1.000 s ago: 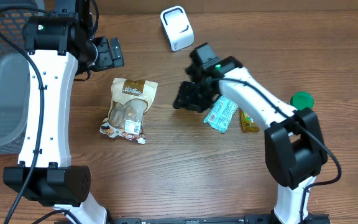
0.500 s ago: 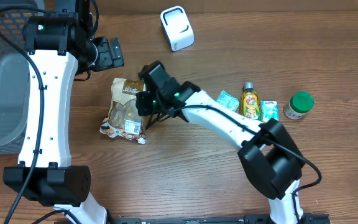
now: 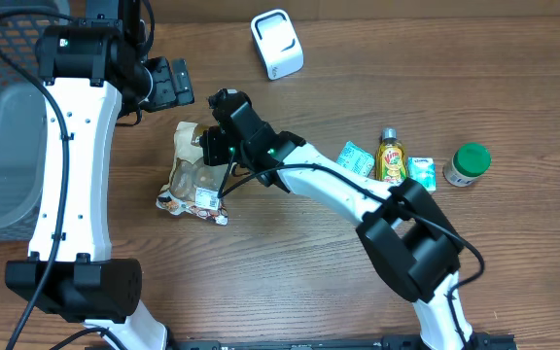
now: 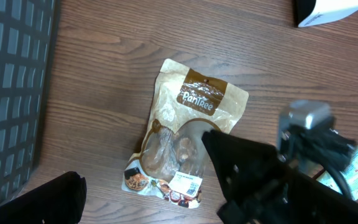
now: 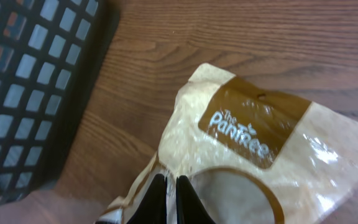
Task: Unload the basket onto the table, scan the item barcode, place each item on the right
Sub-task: 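Move the right gripper left and grasp the PanTree bag, then drag the PanTree bag right and hold it on the table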
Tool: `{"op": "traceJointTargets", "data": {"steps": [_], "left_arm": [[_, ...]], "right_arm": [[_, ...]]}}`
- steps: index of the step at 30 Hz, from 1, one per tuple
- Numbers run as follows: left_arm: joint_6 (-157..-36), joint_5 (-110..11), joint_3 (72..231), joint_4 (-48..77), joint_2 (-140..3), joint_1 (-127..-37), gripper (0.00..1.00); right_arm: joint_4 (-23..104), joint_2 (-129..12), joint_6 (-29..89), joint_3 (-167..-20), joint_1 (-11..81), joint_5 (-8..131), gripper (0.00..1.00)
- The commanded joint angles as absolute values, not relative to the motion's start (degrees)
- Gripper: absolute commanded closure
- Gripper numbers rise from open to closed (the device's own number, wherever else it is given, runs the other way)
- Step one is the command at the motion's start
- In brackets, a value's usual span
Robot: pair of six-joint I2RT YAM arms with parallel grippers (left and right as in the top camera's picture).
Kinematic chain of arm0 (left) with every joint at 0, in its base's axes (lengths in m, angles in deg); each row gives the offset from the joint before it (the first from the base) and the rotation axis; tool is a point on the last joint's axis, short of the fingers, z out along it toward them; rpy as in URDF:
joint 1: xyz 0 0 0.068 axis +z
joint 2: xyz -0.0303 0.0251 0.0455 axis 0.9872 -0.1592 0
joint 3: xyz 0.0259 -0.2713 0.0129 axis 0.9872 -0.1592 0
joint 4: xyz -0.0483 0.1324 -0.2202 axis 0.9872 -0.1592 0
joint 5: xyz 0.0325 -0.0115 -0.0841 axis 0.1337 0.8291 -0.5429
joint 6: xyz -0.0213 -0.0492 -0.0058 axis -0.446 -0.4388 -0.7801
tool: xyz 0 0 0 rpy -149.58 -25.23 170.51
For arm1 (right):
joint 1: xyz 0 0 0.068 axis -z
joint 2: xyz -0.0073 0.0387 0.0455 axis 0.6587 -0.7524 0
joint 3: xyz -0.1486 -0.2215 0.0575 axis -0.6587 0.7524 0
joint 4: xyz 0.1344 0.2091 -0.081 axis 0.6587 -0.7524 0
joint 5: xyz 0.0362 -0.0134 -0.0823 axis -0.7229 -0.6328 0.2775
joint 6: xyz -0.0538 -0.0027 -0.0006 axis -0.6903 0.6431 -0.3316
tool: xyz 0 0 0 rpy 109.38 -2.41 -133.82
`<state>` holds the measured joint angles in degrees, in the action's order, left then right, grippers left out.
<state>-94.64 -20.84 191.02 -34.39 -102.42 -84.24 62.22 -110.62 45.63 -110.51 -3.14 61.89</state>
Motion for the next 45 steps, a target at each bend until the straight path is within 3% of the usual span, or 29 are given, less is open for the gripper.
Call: {"op": "traceJointTargets", "data": {"steps": [1,18,39,41,45], "left_arm": [[-94.0,-21.1,191.9,-34.2,-102.5,-84.6,0.01],[-94.0,-21.2,191.9,-34.2,-102.5,-84.6,0.01],[-94.0,-21.1,191.9,-34.2,-102.5,-84.6,0.0],[-94.0,-21.1,191.9,-34.2,-102.5,-84.6,0.01],[-94.0,-21.1,191.9,-34.2,-102.5,-84.6,0.0]], "right_arm": [[64.3,-114.4,46.3,-109.8,-3.2,62.7,0.96],[51.9,-116.6,46.1,-109.8,-0.4,68.9,0.96],[15.4,-114.1,46.0,-110.0,8.2,73.2,0.96],[14.0,-114.1,45.6,-110.0,8.3,73.2,0.95],[14.1,-114.1,45.6,-110.0,7.7,73.2,0.8]]}}
